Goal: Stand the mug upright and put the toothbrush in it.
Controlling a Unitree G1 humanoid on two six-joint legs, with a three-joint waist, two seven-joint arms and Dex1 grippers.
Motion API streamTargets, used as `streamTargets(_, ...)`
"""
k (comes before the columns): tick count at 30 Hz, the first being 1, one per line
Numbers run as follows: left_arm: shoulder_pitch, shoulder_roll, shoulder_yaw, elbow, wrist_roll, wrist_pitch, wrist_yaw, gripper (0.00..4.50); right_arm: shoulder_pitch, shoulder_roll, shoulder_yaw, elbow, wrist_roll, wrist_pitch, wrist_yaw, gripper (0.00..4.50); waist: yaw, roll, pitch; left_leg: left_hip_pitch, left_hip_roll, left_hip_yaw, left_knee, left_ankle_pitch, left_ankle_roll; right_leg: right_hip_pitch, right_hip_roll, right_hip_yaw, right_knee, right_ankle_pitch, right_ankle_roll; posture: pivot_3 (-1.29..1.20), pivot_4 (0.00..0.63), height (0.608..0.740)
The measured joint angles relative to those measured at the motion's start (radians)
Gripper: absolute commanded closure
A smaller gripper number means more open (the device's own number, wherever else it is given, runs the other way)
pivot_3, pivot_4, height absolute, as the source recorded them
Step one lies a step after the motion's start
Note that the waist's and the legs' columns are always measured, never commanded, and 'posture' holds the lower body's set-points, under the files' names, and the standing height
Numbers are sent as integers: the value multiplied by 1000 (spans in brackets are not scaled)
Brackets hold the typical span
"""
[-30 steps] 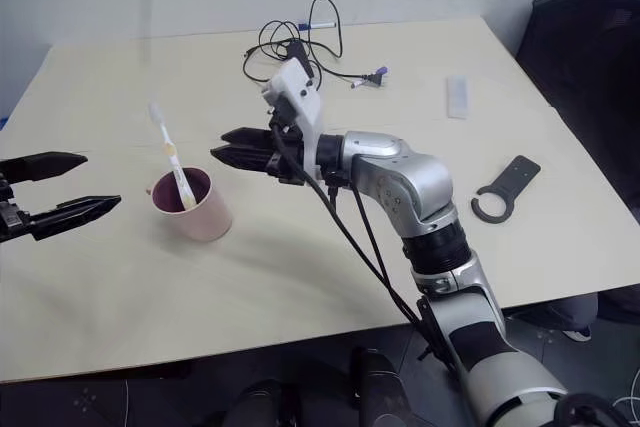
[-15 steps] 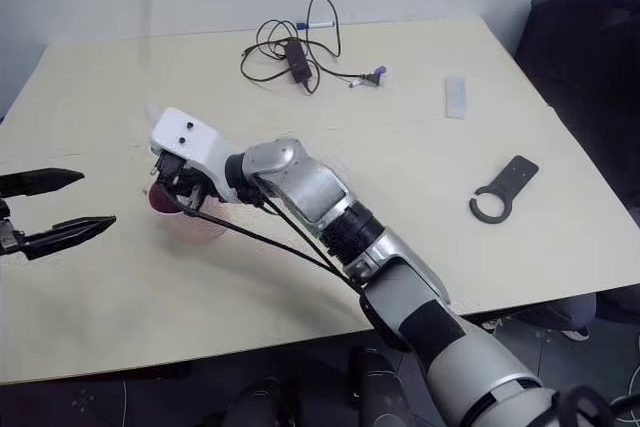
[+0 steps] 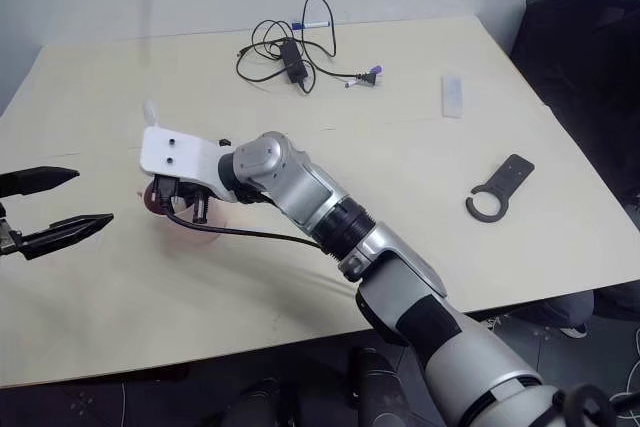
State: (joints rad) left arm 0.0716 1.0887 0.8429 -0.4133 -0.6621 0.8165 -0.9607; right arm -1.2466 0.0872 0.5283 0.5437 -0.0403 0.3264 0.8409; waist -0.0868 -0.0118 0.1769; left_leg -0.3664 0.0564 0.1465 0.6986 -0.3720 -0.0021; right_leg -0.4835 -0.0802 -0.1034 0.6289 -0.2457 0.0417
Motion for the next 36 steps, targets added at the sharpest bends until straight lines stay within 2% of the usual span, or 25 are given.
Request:
streamTargets(6, -12, -8, -14, 7, 0, -10, 2, 0, -40, -4, 1, 13, -62, -96, -3, 4090, -1, 0, 0, 0, 1, 0, 0, 0, 0, 0, 1, 0, 0, 0, 0, 0, 150, 740)
streamTargets(16, -29, -11, -37, 29, 0, -13, 11, 0, -43, 4, 84, 123, -223, -326, -28, 4090, -2, 0, 0, 0, 1, 0, 0, 0, -1, 0, 1, 0, 0, 0, -1, 0, 150, 740)
streamTargets(27, -29, -14, -39, 29, -1, -13, 13, 0, -83, 19, 89, 210, -322, -449, -40, 4090, -3, 0, 0, 0, 3, 0, 0, 0, -2, 0, 1, 0, 0, -1, -1, 0, 150, 740)
streamTargets(30, -29, -14, -39, 29, -1, -13, 12, 0, -78, 31, 34, 179, -265, -375, 7, 4090, -2, 0, 0, 0, 3, 0, 0, 0, -2, 0, 2, -1, 1, -1, -2, 0, 150, 740)
streamTargets(36, -30, -16, -54, 28, -3, -22, 2, 0, -68, -11, -166, -163, 41, 132, 244, 4090, 5, 0, 0, 0, 4, -1, 1, 0, -2, 0, 2, -1, 0, -1, -2, 0, 150, 740)
